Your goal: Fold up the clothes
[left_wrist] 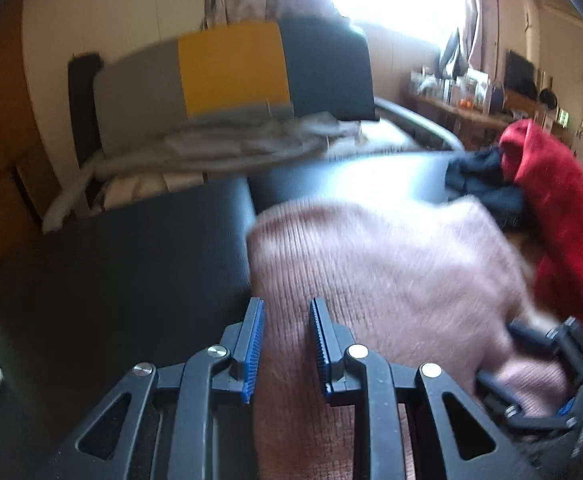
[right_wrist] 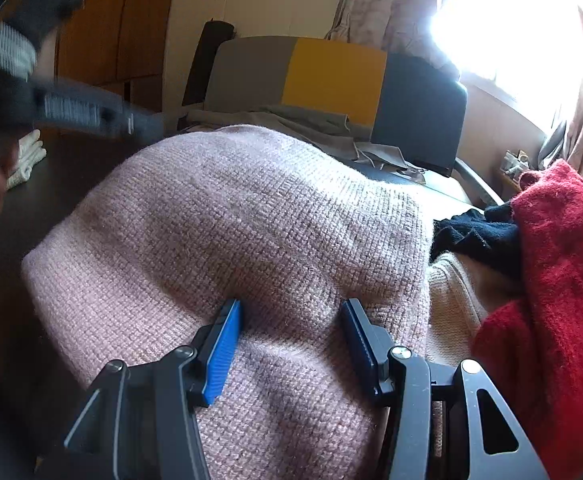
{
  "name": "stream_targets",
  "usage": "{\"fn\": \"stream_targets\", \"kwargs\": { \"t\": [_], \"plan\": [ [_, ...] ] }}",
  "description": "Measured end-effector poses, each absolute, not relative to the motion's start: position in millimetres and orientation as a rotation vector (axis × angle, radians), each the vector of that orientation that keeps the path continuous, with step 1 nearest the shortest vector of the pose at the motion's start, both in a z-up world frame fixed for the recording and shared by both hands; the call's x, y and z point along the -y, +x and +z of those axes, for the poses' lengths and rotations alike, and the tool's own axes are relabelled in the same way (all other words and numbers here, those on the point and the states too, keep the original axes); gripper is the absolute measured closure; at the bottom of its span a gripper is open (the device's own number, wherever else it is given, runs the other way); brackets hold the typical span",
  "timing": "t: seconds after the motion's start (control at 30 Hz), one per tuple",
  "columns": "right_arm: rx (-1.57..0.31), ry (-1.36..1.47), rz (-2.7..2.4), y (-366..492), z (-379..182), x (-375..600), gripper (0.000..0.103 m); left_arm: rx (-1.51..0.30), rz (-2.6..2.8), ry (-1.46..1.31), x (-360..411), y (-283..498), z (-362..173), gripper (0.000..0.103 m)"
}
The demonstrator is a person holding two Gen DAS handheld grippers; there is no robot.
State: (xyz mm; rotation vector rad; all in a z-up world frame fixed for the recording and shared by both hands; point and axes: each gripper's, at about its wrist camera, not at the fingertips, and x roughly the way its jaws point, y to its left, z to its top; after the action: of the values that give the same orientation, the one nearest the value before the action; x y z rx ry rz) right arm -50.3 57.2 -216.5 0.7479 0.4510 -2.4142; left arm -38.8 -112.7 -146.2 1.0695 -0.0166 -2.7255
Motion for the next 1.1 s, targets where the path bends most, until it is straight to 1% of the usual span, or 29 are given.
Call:
{"fn": "stream_targets", "kwargs": {
  "t": [0.07,0.1,0.13,0.17,0.27,0.33,0.4,0.43,0.47,0.53,0.63,0.7,0.8,0.83,0.87,0.97,1.03,1.1],
  "plan": [
    [-0.442,0.749,-2.410,-50.6,-216.4,-57.7,0.050,0.111,-2.712,1.010,104.8,-34.7,-158.7,0.079],
    [-0.439,0.751,-2.408,-50.5,-216.2,-57.8,0.050,0.123,-2.707,0.993,102.3,-33.1,-161.6,0.079],
    [-0.435,0.753,-2.407,-50.5,-216.2,-58.0,0.050,0.136,-2.702,0.975,99.8,-31.5,-164.5,0.081],
    [-0.433,0.754,-2.406,-50.6,-216.2,-58.3,0.050,0.099,-2.707,0.978,102.5,-31.0,-164.5,0.081],
    [-0.406,0.782,-2.385,-52.4,-212.4,-60.6,0.049,-0.090,-2.771,1.009,122.3,-26.8,-153.6,0.082],
    [-0.376,0.820,-2.362,-55.3,-207.7,-62.8,0.047,-0.165,-2.834,1.017,135.7,-20.7,-143.7,0.080],
    [-0.241,0.926,-2.293,-65.1,-193.1,-70.0,0.038,-0.250,-2.897,1.023,155.5,-14.4,-133.9,0.078],
    [-0.179,0.950,-2.272,-68.0,-185.7,-75.0,0.024,-0.299,-2.911,1.028,166.9,-13.0,-131.5,0.075],
    [-0.123,0.963,-2.257,-70.0,-178.6,-80.3,0.014,-0.356,-2.923,1.035,179.8,-11.6,-129.3,0.074],
    [-0.033,0.938,-2.284,-70.2,-161.3,-96.7,0.010,-0.506,-2.943,1.088,206.0,-12.2,-130.1,0.063],
    [0.134,1.001,-2.262,-79.7,-155.8,-121.7,0.000,-0.630,-2.945,1.220,229.7,-20.5,-143.5,0.060],
    [0.262,1.099,-2.182,-86.0,-170.9,-132.4,0.000,-0.674,-2.958,1.293,239.6,-25.2,-153.2,0.058],
    [0.446,1.236,-2.039,-94.3,-195.6,-146.8,0.001,-0.778,-3.003,1.340,251.6,-24.9,-163.9,0.053],
    [0.506,1.278,-1.987,-97.0,-203.8,-151.5,0.004,-0.839,-3.018,1.361,255.5,-25.3,-167.5,0.050],
    [0.546,1.298,-1.949,-98.6,-210.1,-152.5,0.006,-0.893,-3.026,1.375,257.6,-23.2,-170.0,0.048],
    [0.576,1.286,-1.942,-100.5,-220.3,-147.1,0.006,-1.011,-3.050,1.413,262.3,-30.3,-176.1,0.044],
    [0.609,1.279,-1.930,-106.7,-221.1,-143.5,0.006,-1.060,-3.067,1.459,261.3,-41.8,-179.8,0.041],
    [0.629,1.278,-1.915,-113.3,-221.4,-138.7,0.005,-1.073,-3.053,1.511,258.9,-57.3,-186.1,0.040]
  ]
}}
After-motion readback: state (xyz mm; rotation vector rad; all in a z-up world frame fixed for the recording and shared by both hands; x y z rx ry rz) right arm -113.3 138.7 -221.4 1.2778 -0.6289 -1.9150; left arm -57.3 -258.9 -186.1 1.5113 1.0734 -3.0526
